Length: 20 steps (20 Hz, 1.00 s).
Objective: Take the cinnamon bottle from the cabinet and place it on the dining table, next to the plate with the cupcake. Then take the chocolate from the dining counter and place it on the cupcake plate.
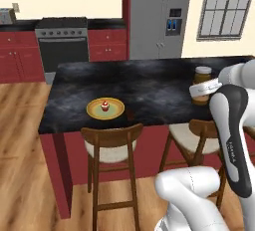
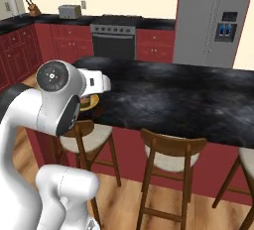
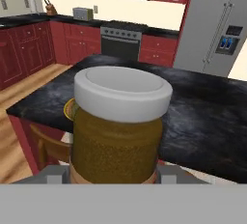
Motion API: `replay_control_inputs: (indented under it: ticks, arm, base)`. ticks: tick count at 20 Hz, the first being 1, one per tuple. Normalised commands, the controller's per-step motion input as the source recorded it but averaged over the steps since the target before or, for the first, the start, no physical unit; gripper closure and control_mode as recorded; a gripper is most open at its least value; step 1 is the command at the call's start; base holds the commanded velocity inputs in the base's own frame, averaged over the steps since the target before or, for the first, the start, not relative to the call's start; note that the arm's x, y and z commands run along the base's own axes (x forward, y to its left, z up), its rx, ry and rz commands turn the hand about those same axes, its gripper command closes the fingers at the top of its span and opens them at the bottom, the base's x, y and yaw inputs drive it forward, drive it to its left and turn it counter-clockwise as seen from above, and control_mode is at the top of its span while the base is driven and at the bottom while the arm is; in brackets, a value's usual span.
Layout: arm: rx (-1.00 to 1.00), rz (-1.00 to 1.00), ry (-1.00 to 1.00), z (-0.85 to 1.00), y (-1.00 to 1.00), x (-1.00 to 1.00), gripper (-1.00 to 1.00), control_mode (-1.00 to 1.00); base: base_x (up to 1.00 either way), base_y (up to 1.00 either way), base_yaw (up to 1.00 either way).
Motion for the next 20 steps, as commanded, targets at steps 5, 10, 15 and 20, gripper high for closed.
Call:
replay_control_inputs:
  ticks: [5,10,15,20]
  arm:
    - [0.00,0.00,0.00,0.00,0.00,0.00,1.00,1.00]
    - [0.00,0.00,0.00,0.00,0.00,0.00,1.00,1.00]
    - [0.00,0.00,0.00,0.00,0.00,0.00,1.00,1.00]
    - [0.00,0.00,0.00,0.00,0.00,0.00,1.00,1.00]
  base:
    - [0.44,-0.43,0.11]
    - [0.59,-0.26,-0.08]
    - [0.75,-0.07,-0.19]
    - [0.84,0.03,-0.08]
